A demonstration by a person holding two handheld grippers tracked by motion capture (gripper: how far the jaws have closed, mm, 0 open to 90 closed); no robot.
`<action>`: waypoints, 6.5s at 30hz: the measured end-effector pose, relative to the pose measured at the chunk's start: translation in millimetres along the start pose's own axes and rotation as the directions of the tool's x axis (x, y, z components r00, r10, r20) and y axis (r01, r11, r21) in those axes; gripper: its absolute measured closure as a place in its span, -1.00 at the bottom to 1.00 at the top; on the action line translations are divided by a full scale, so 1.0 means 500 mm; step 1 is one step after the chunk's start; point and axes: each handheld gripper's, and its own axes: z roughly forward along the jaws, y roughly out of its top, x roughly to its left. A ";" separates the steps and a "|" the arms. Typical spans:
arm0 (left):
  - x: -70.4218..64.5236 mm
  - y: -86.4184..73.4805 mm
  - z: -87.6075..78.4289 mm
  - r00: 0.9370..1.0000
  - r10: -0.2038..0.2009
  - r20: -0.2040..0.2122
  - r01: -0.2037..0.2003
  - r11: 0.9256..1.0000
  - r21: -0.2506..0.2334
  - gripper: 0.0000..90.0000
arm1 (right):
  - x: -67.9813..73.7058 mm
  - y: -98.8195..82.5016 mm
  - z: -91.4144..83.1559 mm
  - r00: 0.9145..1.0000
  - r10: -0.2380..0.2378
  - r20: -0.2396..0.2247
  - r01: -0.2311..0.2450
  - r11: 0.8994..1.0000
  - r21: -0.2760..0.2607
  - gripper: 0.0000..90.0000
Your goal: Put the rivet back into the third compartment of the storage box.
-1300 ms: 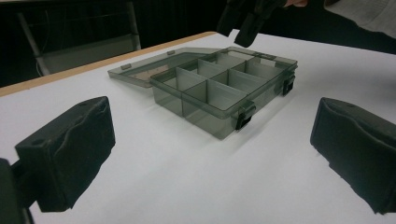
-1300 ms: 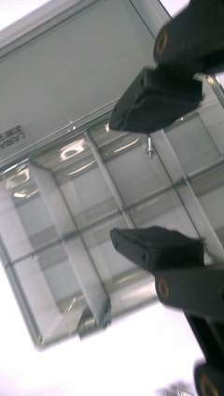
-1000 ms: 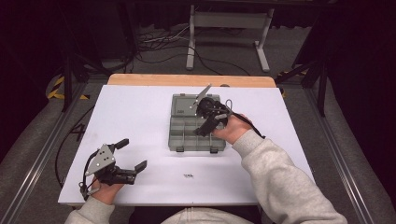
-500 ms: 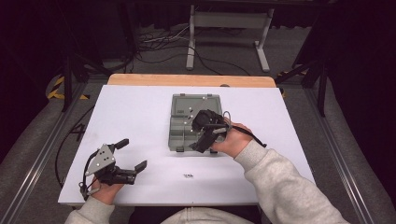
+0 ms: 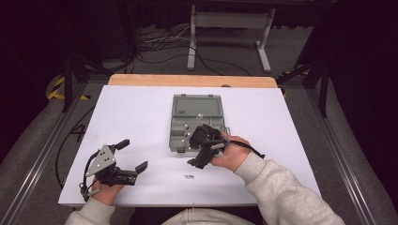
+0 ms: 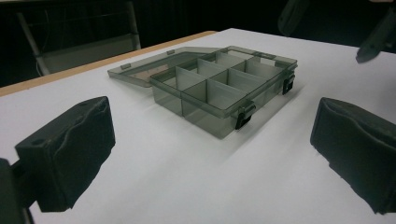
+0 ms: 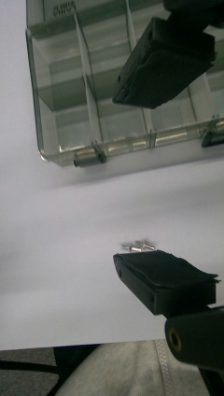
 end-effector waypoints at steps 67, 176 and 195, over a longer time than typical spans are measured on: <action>-0.001 0.000 0.002 1.000 0.001 0.001 -0.001 1.000 0.004 -0.98 | 0.074 -0.032 0.142 0.984 -0.052 -0.170 0.079 0.984 0.158 0.81; 0.001 -0.001 0.000 1.000 -0.004 0.002 0.004 1.000 0.002 -0.98 | -0.284 -0.035 0.100 0.964 0.257 0.068 -0.264 0.954 0.140 0.82; 0.002 -0.001 0.000 1.000 -0.001 0.002 0.001 1.000 0.002 -0.98 | -0.279 -0.051 0.104 0.955 0.288 0.068 -0.294 0.947 0.131 0.41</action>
